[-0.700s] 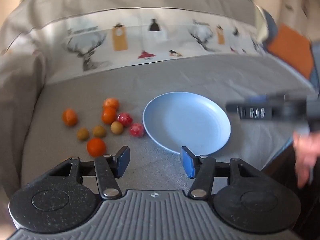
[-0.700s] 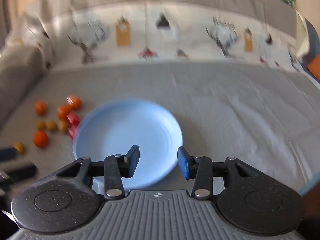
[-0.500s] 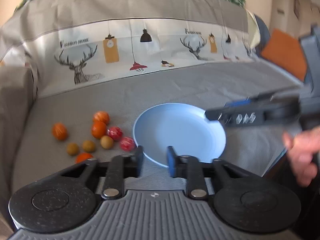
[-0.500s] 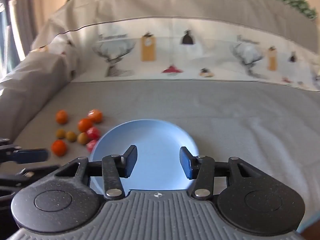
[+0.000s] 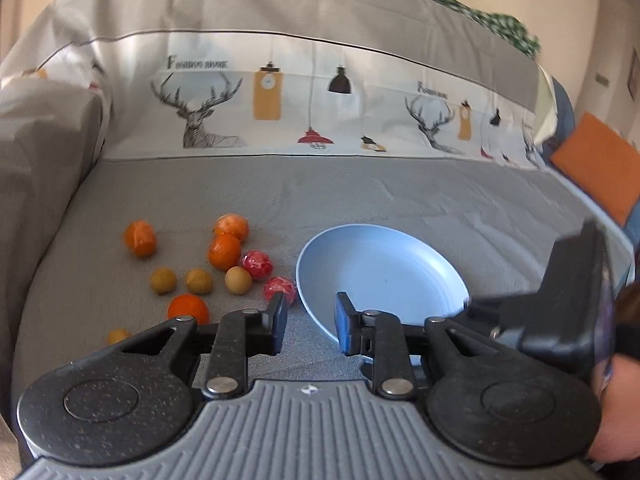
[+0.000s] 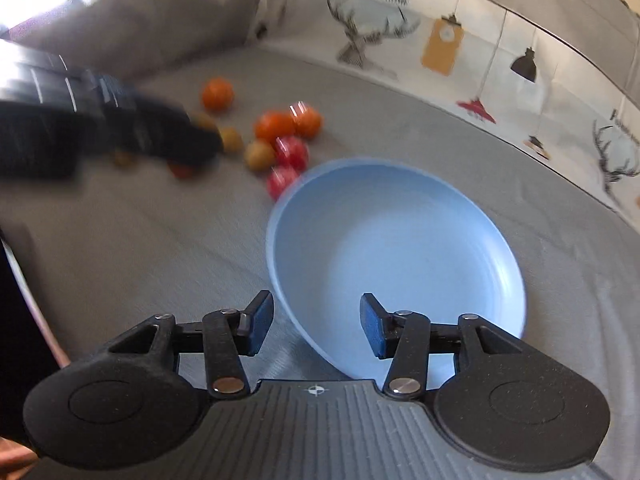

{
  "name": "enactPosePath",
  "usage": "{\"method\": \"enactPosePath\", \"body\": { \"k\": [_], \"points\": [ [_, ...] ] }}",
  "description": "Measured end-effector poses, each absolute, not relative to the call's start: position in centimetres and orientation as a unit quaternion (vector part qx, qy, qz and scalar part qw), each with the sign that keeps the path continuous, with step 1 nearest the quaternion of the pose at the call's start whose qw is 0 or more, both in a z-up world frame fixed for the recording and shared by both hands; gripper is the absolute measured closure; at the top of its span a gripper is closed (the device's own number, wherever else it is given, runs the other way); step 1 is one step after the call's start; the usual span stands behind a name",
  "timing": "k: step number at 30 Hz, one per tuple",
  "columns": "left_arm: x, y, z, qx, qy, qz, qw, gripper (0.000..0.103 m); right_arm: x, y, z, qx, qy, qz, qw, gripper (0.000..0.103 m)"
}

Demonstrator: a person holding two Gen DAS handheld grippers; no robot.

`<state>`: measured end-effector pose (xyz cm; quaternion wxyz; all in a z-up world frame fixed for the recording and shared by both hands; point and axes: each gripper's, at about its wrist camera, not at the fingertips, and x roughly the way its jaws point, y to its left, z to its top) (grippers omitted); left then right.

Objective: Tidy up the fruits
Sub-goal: 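Move both grippers from the blue plate toward the fruit pile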

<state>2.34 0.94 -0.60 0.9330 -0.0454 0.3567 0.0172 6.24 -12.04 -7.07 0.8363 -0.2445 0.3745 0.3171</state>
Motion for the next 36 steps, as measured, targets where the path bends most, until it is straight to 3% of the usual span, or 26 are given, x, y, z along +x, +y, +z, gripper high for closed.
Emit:
{"method": "enactPosePath", "body": {
  "k": [3, 8, 19, 26, 31, 34, 36],
  "points": [
    [2.3, 1.6, -0.3, -0.070, 0.350, 0.017, 0.934, 0.069, 6.6, -12.2, -7.5, -0.236, 0.387, 0.308, 0.836, 0.067],
    [1.8, 1.7, 0.0, -0.072, 0.343, 0.021, 0.937, 0.069, 6.1, -12.2, -7.7, -0.260, 0.379, 0.292, 0.838, 0.074],
    [2.5, 3.3, 1.7, -0.098, 0.367, 0.016, 0.925, 0.069, 4.6, -12.1, -7.4, -0.276, 0.389, 0.285, 0.831, 0.076],
    [2.8, 3.5, 2.4, 0.048, 0.342, 0.021, 0.938, 0.069, 4.3, -12.1, -7.4, -0.282, 0.401, 0.270, 0.829, 0.076],
    [3.4, 7.4, 2.1, -0.077, 0.344, 0.050, 0.934, 0.069, 4.5, -12.3, -6.4, -0.257, 0.401, 0.276, 0.835, 0.075],
    [3.1, 10.2, 2.6, -0.160, 0.333, 0.079, 0.926, 0.069, 4.2, -12.3, -5.4, -0.233, 0.382, 0.283, 0.848, 0.059],
    [3.1, 11.6, 2.7, -0.196, 0.331, 0.083, 0.919, 0.070, 3.9, -12.3, -4.5, -0.215, 0.361, 0.295, 0.858, 0.057]
  ]
}}
